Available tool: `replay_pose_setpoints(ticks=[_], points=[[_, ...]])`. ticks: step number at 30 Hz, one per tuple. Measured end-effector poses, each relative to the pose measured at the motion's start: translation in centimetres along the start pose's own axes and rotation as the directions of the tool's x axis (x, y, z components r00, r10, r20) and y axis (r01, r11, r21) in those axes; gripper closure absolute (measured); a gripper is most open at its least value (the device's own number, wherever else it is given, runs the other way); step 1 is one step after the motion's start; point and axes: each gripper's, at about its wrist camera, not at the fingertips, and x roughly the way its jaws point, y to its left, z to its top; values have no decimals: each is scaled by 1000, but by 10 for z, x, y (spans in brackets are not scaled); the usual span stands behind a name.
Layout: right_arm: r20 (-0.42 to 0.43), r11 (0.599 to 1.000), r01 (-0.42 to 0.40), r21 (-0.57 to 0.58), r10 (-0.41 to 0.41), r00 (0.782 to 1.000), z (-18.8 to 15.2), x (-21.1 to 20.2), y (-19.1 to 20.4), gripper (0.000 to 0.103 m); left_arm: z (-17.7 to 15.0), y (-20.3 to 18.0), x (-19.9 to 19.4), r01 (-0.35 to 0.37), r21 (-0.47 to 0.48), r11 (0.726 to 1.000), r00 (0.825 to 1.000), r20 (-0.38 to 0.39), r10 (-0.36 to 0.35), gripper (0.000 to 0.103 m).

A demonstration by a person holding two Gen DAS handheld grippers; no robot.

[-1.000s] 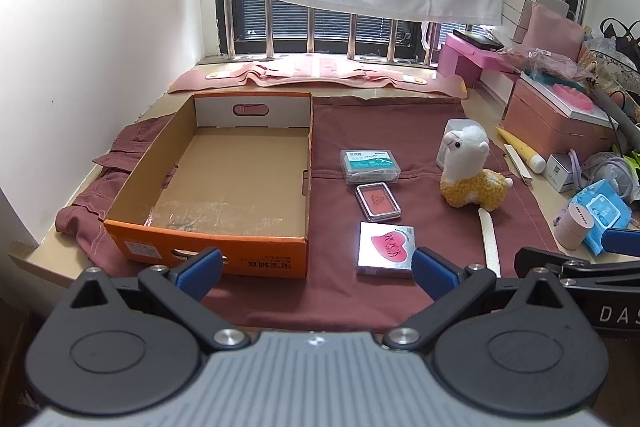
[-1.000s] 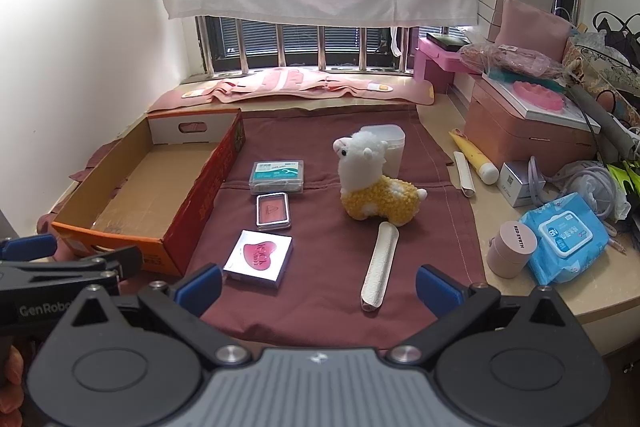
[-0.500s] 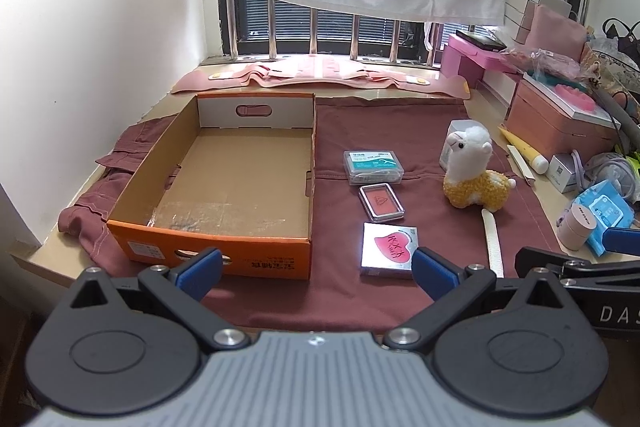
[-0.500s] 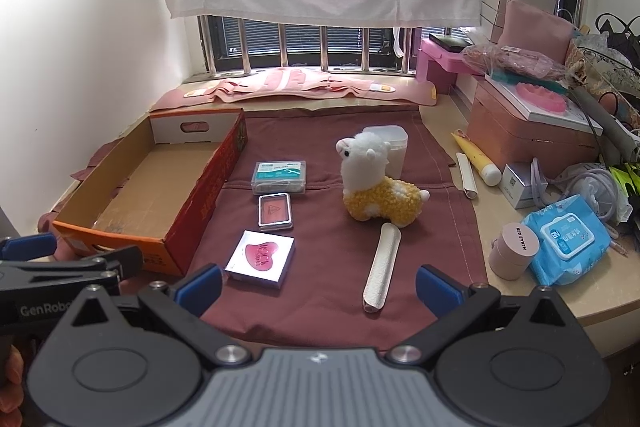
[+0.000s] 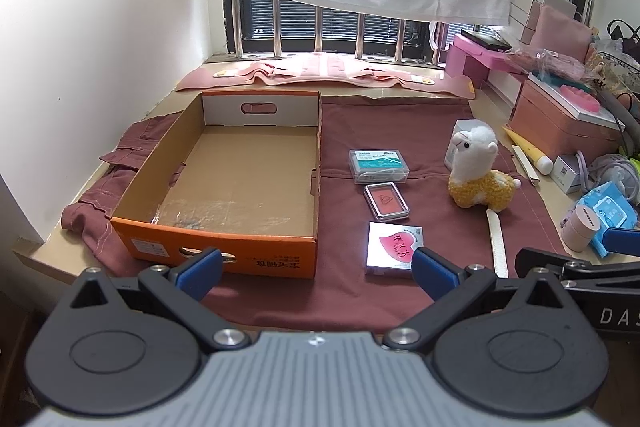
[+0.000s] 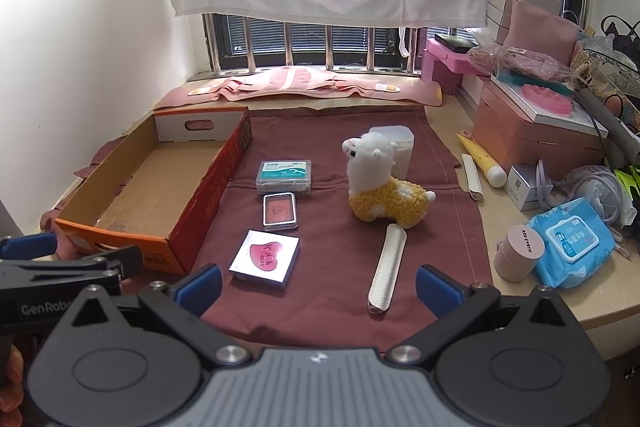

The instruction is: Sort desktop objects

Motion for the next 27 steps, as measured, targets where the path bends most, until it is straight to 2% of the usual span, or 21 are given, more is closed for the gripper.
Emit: replay_pose_setpoints(ticks=[27], points=[[-6, 1000, -9, -5, 9, 1000, 1, 3, 4, 0, -2, 3, 2, -6, -13, 1000, 1000, -5, 6, 0]])
